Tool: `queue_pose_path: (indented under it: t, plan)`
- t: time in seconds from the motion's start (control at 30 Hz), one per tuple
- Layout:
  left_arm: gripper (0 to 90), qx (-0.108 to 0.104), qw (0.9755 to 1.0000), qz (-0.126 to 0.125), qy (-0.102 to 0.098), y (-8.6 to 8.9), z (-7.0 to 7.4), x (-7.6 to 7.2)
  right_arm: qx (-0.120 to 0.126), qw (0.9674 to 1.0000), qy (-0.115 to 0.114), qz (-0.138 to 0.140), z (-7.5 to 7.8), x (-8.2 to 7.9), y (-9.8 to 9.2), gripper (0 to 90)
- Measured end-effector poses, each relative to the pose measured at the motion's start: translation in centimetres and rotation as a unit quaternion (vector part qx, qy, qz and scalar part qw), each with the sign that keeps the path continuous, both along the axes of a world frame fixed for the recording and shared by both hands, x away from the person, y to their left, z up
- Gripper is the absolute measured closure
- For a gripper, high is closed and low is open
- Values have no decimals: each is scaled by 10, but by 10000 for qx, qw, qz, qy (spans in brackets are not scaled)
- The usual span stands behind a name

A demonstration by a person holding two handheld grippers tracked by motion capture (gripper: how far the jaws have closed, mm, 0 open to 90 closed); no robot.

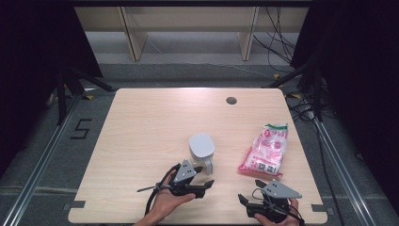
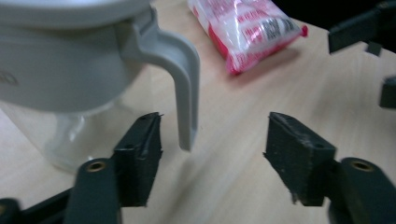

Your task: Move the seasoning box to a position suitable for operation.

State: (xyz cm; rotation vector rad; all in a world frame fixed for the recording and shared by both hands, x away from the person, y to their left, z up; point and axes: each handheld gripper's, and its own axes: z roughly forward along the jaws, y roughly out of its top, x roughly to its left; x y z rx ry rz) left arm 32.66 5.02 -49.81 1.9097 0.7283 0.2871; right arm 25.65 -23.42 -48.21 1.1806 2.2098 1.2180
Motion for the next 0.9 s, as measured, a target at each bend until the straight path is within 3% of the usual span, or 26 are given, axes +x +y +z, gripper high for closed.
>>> queue_pose_path:
  t: [0.03, 0.13, 0.27, 0.3, 0.37, 0.4, 0.47, 0.53, 0.63, 0.83, 0.87, 0.9]
  plan:
    - [385, 40, 10000, 5, -2, -2, 0, 1, -45, 9999, -94, 80, 0, 2, -1, 210]
    - [429, -14, 10000, 38, 3, -9, -2, 6, -28, 10000, -27, 48, 0, 1, 0, 210]
    - [496, 84, 9999, 65, -71, -15, -5, 11, -63, 9997, -124, 178, 0, 3, -1, 210]
    - [515, 16, 9999, 120, -63, -16, -5, 12, -35, 9998, -108, 184, 0, 2, -1, 210]
    - [555, 107, 9998, 84, -140, -18, -6, 14, -117, 9997, -156, 155, 0, 2, -1, 210]
    - [571, 136, 9996, 137, -211, -19, -6, 14, -3, 10000, 16, 69, 0, 0, 1, 210]
    - [619, 226, 9993, 169, -263, -20, -6, 16, -58, 9998, -96, 168, 0, 2, 0, 210]
    - [655, 132, 9993, 204, -275, -21, -6, 18, -60, 9998, -98, 154, 0, 2, 0, 210]
    - [705, 175, 9989, 267, -336, -20, -5, 21, -81, 9998, -95, 182, 0, 2, 0, 211]
    - [741, 180, 9989, 176, -383, -18, -4, 21, -130, 9997, -105, 193, 1, 2, -1, 213]
    - [741, 163, 9990, 146, -389, -16, -4, 22, -157, 9994, -246, 180, 0, 2, -1, 214]
    - [739, 163, 9990, 146, -389, -16, -4, 22, -157, 9994, -246, 180, 0, 2, -1, 214]
